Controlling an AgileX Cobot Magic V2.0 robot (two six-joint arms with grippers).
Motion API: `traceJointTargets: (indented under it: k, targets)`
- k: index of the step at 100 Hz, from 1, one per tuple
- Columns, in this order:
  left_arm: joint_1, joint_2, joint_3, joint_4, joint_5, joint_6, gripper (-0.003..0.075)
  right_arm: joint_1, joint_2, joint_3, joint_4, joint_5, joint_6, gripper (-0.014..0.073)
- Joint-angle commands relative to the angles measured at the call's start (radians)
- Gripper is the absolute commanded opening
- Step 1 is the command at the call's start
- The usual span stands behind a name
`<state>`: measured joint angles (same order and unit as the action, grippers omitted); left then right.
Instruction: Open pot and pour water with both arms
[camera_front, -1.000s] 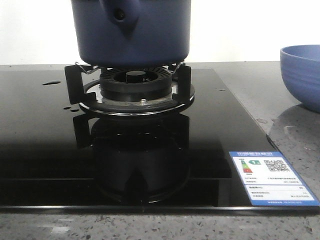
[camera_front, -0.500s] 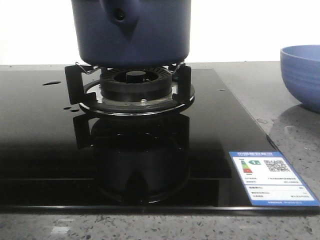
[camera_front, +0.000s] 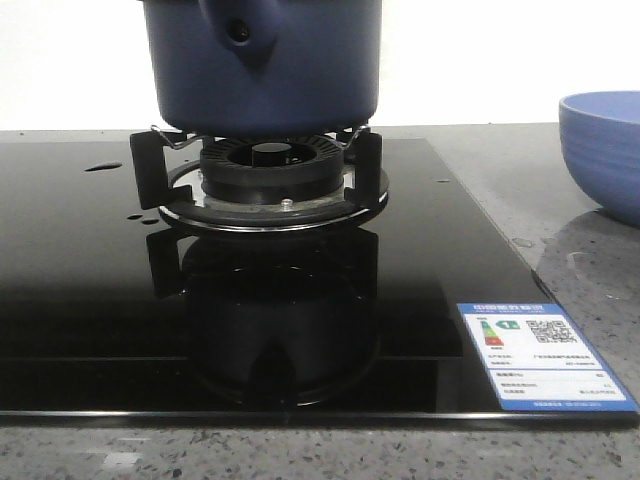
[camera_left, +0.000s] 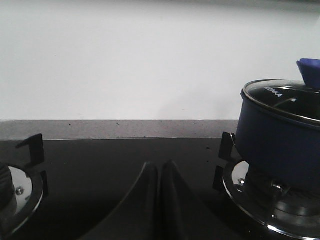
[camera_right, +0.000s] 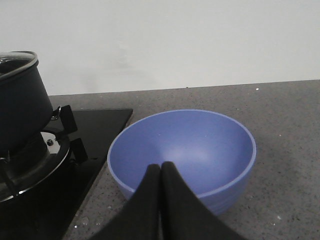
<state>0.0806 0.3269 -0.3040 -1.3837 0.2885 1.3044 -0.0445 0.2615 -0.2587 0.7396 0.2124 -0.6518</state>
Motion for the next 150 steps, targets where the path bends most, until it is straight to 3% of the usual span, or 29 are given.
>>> traceJointTargets:
  k: [1,19,99,106,121,128,135,150]
  targets:
    - [-0.007,-0.032,-0.001,-0.078,-0.005,0.002,-0.0019,0.002,-0.001,-0.018,0.014,-0.063,-0.013,-0.0067]
    - [-0.007,-0.051,0.007,-0.123,0.051,0.002,-0.0019,0.002,-0.001,-0.018,0.014,-0.066,-0.013,-0.0067]
    - [-0.007,-0.051,0.009,-0.087,0.015,-0.024,-0.0019,0.002,-0.001,-0.018,0.014,-0.066,-0.013,-0.0067]
    - [-0.004,-0.051,0.009,0.09,-0.013,-0.184,-0.0019,0.002,-0.001,-0.018,0.014,-0.066,-0.013,-0.0067]
    - [-0.004,-0.051,0.022,0.778,-0.106,-0.937,-0.0019,0.002,-0.001,-0.018,0.014,-0.066,-0.013,-0.0067]
    - [-0.004,-0.062,0.058,1.018,-0.16,-1.181,-0.0019,0.002,-0.001,-0.018,0.014,-0.066,-0.013,-0.0067]
    - [-0.006,-0.097,0.11,1.132,-0.209,-1.287,-0.0019,0.002,-0.001,-0.018,0.014,-0.066,-0.013,-0.0067]
    - [-0.068,-0.209,0.24,1.229,-0.3,-1.312,-0.0019,0.002,-0.001,-0.018,0.014,-0.066,-0.013,-0.0067]
